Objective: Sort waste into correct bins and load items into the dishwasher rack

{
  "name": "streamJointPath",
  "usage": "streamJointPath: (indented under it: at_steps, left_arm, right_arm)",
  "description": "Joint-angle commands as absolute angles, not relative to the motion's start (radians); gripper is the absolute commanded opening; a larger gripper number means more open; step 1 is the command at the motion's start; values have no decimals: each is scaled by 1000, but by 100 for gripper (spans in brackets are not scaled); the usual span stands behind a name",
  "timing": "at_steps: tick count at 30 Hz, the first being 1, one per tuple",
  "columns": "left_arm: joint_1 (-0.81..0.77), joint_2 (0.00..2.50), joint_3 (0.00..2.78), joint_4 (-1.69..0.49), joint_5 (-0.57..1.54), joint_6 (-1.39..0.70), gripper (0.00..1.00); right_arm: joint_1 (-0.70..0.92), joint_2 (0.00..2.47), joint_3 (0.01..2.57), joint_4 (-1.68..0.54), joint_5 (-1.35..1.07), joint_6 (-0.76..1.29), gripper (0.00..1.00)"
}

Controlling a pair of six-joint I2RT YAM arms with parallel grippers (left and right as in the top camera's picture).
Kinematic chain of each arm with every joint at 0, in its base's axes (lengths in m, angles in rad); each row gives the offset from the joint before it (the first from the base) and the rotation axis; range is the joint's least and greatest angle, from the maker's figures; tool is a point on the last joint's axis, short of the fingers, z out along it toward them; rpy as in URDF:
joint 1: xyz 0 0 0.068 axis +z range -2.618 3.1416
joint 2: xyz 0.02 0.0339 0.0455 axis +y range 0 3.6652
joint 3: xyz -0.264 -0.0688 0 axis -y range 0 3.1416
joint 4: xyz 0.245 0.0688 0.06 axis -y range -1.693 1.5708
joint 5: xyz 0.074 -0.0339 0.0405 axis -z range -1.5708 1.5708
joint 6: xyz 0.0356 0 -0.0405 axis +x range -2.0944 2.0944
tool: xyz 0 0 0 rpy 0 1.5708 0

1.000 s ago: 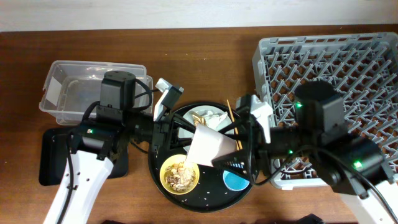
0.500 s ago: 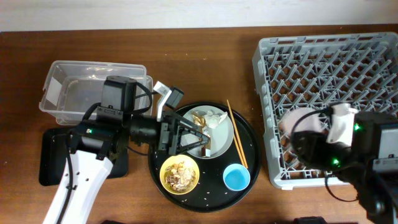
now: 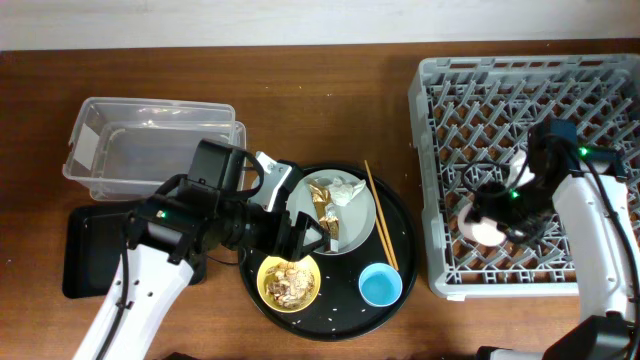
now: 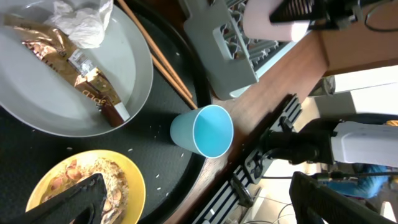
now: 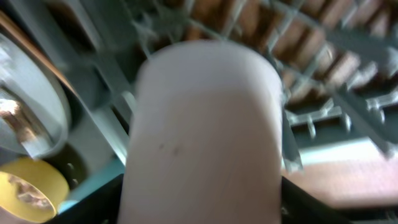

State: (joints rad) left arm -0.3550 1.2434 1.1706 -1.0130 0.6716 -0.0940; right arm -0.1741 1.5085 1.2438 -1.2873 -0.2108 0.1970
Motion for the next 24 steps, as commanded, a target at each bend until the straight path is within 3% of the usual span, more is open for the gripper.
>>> streamJointPath:
  at_steps: [1,10,12,14,18,20,21,23,24]
  left_arm:
    - [-414,1230,1174,-1015,620,-88,93]
    - [-764,1245,1172,-990,198,-171,93]
    - [-836,1290,1159,-931,135,-171,89]
    - [-929,1405,1151,-815,106,-176,79]
    - [-999,1633,1151,-714,19,-277,73]
    - [-999,1680,1151,-707,1,-304,60]
    - [-999,1704,1151,-707,-6,-307,47]
    - [-999,1723,1150,-715,-18,-307,34]
    - [-999,1729,1150,-729,-44,-307,19]
  right_arm:
    - [-164,1504,1243,-1235,-249,173,89]
    - [-163,1237,1274,-1244,-265,173,89]
    - [-164,1157,1274,-1253,-284,188,89]
    - [-164,1086,1274,-1268,-284,199,89]
    - [-164,1052,1274,-1315,-284,198,90]
    - [-164,1059,1273,-1329,-281,198,90]
    - [-164,1065,1273,-1329,-281,198,90]
    - [-164,1068,1273,-1329,-281,198,91]
    - [-164,1068,1273,-1329,-281,198,90]
